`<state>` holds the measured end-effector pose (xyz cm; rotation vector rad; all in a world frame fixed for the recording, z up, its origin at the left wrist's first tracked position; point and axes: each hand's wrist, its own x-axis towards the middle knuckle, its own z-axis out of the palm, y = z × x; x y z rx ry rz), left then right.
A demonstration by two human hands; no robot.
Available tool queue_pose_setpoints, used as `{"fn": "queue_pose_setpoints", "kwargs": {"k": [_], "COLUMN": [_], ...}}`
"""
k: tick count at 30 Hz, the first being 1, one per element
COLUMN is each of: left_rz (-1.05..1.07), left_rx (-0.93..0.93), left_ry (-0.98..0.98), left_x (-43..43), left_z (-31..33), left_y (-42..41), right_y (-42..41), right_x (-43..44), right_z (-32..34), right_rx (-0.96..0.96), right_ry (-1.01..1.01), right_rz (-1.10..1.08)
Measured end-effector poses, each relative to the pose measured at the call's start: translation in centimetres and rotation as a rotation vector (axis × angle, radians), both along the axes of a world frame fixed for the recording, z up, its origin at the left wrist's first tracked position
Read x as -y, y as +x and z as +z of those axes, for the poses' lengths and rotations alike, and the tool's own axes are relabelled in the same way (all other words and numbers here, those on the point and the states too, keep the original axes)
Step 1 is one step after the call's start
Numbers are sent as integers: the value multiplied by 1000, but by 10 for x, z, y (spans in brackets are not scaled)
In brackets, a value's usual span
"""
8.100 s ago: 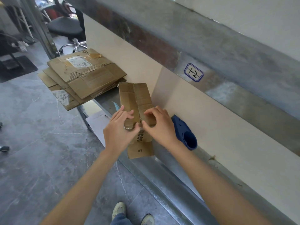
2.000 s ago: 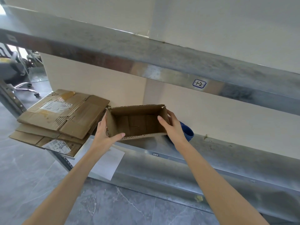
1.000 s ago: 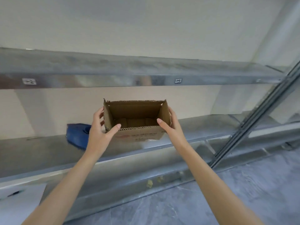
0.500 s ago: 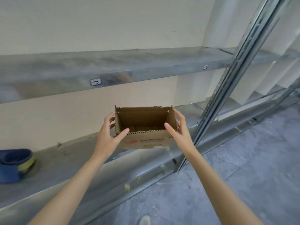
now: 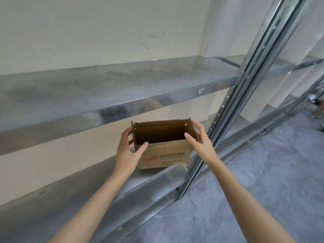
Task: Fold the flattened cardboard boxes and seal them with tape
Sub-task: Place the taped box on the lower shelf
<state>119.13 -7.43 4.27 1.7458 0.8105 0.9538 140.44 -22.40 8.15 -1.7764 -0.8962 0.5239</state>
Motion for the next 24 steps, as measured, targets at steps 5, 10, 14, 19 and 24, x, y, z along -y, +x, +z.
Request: {"fn": "queue_pose_setpoints", "kwargs": {"k": [5, 10, 14, 19, 24], "left_rz": [13, 77, 151, 250, 370], "left_rx": [-12, -34, -30, -49, -67], "left_ry": [-65, -93, -101, -101, -81], "left_x": [-10, -9, 1, 7, 13], "left_z": [-4, -15, -18, -16, -13], "left_y": [50, 93, 124, 158, 180], "right_y": [55, 109, 153, 186, 204], "right_x": [-17, -35, -48, -57, -71], "right_z": [-5, -12, -12, -15, -15], "right_rx": [37, 89, 123, 99, 142], "right_ry": [-29, -57, -115, -112, -149], "right_rz": [-3, 18, 94, 152, 196]}}
